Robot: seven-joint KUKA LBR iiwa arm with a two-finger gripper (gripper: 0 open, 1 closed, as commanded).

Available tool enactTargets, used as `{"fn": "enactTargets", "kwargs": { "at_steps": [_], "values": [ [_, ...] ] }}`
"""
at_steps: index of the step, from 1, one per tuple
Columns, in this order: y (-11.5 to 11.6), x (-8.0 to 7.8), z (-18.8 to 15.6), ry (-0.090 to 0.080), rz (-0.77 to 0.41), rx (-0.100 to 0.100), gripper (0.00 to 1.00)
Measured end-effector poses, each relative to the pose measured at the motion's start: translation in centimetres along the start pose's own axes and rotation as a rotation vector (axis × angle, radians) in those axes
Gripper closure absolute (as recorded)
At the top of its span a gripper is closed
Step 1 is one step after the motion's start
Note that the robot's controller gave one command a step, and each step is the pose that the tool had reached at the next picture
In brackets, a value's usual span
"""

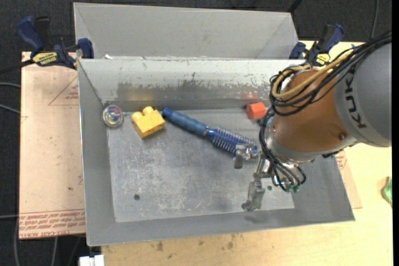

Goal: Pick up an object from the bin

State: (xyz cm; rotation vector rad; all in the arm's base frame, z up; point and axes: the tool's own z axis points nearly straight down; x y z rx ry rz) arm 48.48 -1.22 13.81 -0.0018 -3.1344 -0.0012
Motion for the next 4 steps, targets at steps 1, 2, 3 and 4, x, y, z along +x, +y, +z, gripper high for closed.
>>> {"fn": "enactTargets", "kwargs": {
  "at_steps": [1, 2, 3, 4],
  "values": [
    [1.0, -7.3, 0.2, -0.015, 0.036, -0.001, 0.0],
    [-1.1, -11.3, 6.7, -0.02, 0.135, -0.001, 0.0],
    [-1.0, -10.9, 6.8, -0.008, 0.133, 0.0, 1.0],
    [3.0, -8.4, -6.2, -0.015, 0.09, -0.002, 1.0]
  ]
}}
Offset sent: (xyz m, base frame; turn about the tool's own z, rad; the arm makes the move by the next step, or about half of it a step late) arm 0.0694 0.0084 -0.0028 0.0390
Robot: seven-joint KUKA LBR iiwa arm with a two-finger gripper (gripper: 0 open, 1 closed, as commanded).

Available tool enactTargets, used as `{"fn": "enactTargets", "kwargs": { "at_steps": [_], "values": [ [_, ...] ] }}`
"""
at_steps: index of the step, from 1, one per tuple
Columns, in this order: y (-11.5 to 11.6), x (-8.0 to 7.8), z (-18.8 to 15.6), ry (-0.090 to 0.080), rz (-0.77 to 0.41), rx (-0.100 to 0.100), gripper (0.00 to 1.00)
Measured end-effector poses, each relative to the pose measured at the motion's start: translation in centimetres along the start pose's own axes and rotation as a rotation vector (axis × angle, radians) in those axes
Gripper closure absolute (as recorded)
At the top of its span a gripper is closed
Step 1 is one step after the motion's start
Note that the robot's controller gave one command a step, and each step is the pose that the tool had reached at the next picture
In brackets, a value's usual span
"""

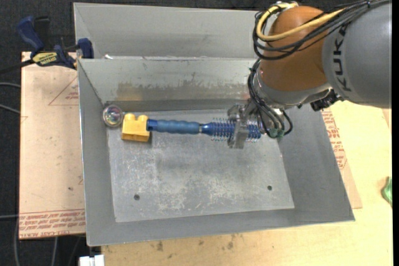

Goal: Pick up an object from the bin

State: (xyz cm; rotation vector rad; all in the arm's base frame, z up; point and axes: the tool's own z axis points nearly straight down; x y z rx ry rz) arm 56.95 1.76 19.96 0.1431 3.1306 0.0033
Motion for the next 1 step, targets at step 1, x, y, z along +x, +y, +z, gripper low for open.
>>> {"fn": "enactTargets", "kwargs": {
  "at_steps": [1],
  "values": [
    [-1.28, 0.79, -12.95, -0.001, -0.206, 0.002, 1.0]
  ]
}}
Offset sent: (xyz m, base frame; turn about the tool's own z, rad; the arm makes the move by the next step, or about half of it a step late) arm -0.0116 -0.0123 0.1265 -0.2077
